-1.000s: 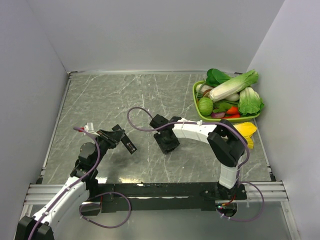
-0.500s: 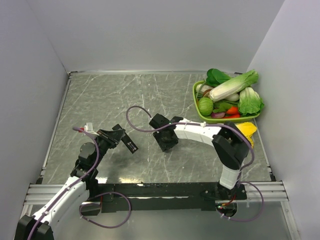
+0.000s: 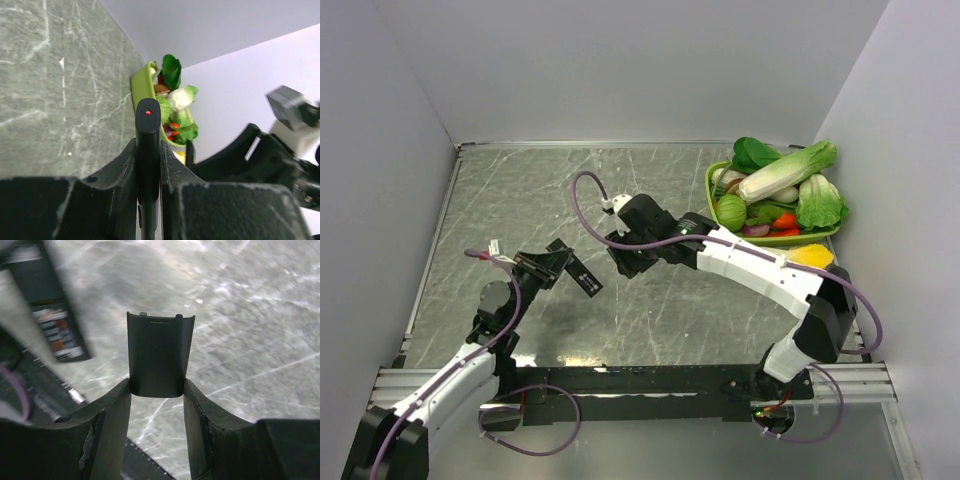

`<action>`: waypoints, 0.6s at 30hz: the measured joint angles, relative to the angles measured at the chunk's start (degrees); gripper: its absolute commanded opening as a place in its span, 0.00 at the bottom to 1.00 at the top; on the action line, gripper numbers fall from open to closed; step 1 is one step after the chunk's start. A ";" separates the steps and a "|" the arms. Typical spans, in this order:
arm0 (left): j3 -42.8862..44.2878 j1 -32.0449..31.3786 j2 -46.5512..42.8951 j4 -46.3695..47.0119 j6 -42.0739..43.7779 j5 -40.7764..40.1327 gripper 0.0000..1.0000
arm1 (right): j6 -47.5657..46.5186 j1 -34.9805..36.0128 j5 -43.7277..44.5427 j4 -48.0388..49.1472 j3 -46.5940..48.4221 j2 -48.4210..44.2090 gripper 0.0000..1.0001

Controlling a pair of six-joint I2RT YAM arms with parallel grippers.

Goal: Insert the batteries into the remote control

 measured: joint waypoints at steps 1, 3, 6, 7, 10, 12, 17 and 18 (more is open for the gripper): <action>0.00 0.00 0.96 1.51 -0.59 0.17 0.01 | -0.15 0.55 -0.46 -0.46 0.68 -0.57 0.20; 0.00 0.00 2.54 3.76 -1.57 0.26 0.02 | -0.35 1.73 -1.51 -1.81 2.40 -1.11 0.20; 0.04 0.00 4.39 6.82 -2.80 0.35 0.02 | -0.66 3.69 -2.47 -4.20 5.73 -1.11 0.21; 0.07 0.00 4.83 7.76 -3.17 0.39 0.02 | -0.79 4.33 -2.64 -5.07 6.86 -1.09 0.21; 0.15 0.00 5.49 9.42 -3.65 0.42 0.02 | -0.81 5.86 -2.86 -7.28 9.81 -0.72 0.21; 0.35 0.00 5.66 10.14 -3.98 0.44 0.02 | -0.83 6.73 -2.93 -8.70 11.61 0.00 0.21; 0.79 0.00 5.68 10.75 -4.90 0.70 0.02 | -1.20 7.63 -2.84 -11.28 14.67 3.34 0.22; 0.81 0.00 5.68 10.75 -5.03 0.70 0.02 | -1.27 7.80 -2.84 -11.91 15.17 4.17 0.22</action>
